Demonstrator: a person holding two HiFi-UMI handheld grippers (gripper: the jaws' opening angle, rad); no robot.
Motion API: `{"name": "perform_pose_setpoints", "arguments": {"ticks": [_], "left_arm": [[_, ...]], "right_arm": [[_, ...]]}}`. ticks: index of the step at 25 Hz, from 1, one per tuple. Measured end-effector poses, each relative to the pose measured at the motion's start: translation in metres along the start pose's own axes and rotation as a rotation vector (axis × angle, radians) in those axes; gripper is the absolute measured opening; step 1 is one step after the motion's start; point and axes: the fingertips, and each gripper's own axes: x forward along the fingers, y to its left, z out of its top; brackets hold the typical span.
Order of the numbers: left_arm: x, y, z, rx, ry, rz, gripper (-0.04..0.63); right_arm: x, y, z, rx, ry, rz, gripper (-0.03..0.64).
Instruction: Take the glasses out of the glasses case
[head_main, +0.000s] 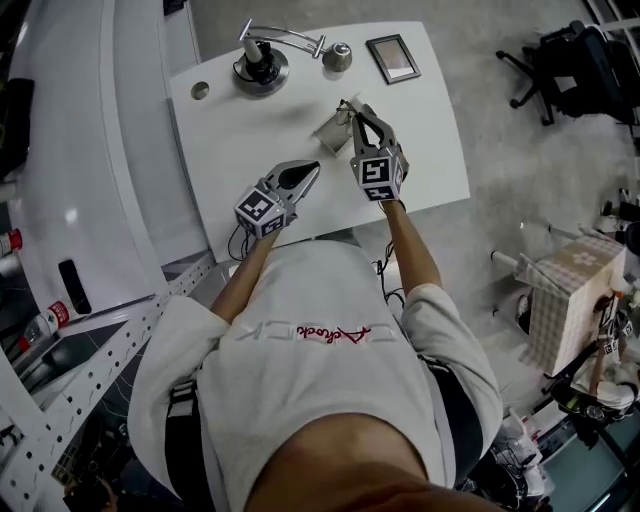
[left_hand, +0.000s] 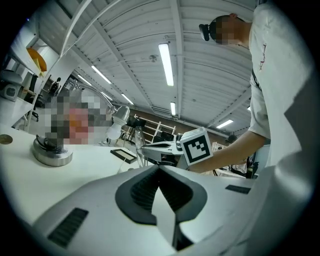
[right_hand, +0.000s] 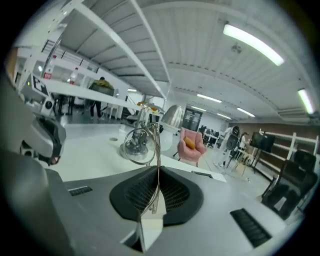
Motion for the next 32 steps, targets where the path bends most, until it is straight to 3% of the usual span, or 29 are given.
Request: {"name": "perform_pose_setpoints", "arguments": {"ticks": [3,10,24,32], "left_arm": [[-0.004,-0.002,0.003,0.014,-0.012,-0.004,-0.009],[-0.011,-0.014,0.013,0.051,-0.042,-0.011,-0.009],[-0.034,-0.058,0.019,0.127,-0.073,-0.076,-0.009],[-0.046,-0.075,0.016,0.144,-0.073,-0.062,-0.009]], "right_arm": [[-0.014,-0.001,0.014,0.133,-0.062,-0.008,0.029],[-0.058,0.009,0.035,0.321,-0.165,-0.052,0.029],[-0.128,0.056,0.043,0.309,-0.228,-0.091,0.031],[-0.158,0.075,0.031,0.365,-0.238,-0.099,0.03]]}}
